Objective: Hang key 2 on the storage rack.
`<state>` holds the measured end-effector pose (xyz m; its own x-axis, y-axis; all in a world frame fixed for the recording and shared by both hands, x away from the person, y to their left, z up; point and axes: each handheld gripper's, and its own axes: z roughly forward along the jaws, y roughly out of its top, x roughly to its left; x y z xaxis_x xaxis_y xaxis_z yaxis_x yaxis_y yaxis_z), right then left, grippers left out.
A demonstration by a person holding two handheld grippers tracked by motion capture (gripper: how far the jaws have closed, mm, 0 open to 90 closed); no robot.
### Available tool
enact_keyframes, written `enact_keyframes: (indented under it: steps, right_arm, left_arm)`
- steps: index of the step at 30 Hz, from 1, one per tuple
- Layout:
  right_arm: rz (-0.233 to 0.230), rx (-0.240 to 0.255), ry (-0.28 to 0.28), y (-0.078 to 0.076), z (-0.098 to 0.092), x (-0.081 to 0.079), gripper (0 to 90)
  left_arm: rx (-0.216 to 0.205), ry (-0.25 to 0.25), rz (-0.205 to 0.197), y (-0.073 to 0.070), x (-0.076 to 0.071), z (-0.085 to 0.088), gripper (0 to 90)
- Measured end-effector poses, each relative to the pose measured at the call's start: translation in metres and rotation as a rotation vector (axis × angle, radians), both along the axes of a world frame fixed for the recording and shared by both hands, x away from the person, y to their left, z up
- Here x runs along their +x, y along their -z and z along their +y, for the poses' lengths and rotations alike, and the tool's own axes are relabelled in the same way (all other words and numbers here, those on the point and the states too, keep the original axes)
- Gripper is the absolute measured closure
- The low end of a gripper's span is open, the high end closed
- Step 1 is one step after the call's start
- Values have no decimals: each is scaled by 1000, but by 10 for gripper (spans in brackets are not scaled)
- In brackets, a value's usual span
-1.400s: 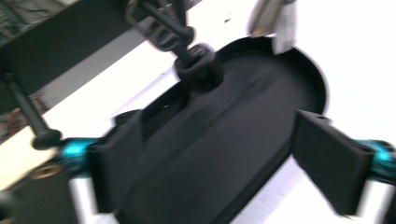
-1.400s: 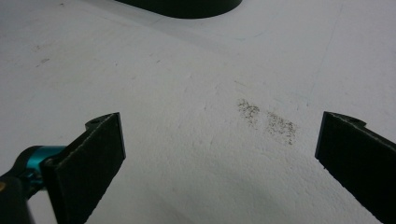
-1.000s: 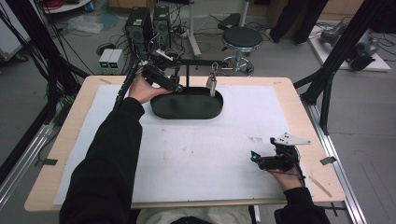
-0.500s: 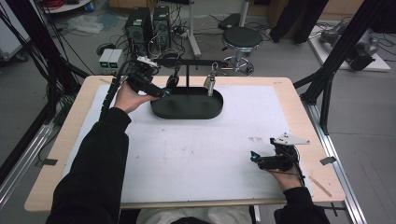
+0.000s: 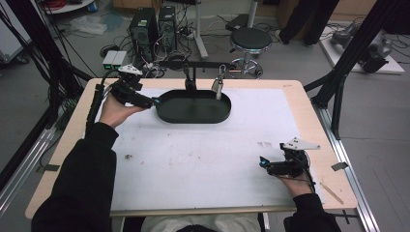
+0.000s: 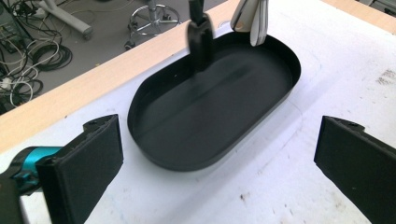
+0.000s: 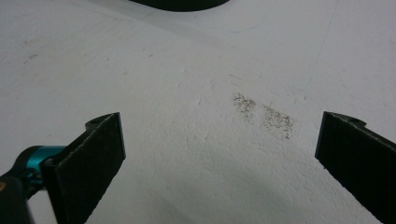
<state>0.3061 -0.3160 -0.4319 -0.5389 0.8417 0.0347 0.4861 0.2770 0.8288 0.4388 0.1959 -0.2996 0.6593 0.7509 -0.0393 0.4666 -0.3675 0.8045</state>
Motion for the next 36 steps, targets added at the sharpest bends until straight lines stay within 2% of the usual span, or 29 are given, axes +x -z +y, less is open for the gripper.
enact_keyframes:
  steps: [7, 11, 19, 21, 27, 29, 36]
  right_arm:
    - [5, -4, -2, 1, 0, 0, 7]
    - [4, -6, 0, 1, 0, 0, 7]
    - [9, -9, -5, 2, 1, 0, 7]
    - [6, -8, -4, 2, 1, 0, 7]
    - [9, -13, -6, 2, 1, 1, 7]
    - [12, -13, -7, 3, 2, 1, 7]
    - [16, -14, -8, 3, 2, 1, 7]
  left_arm:
    - [0, -5, 1, 6, -14, 13, 17]
    - [12, 13, 3, 13, -26, 17, 17]
    - [22, 33, 8, 25, -40, 23, 17]
    - [-4, 32, -4, 28, -48, 27, 17]
    - [-9, 30, -4, 35, -58, 34, 17]
    - [5, 26, 1, 39, -61, 38, 17]
    - [-29, 15, 0, 50, -75, 48, 17]
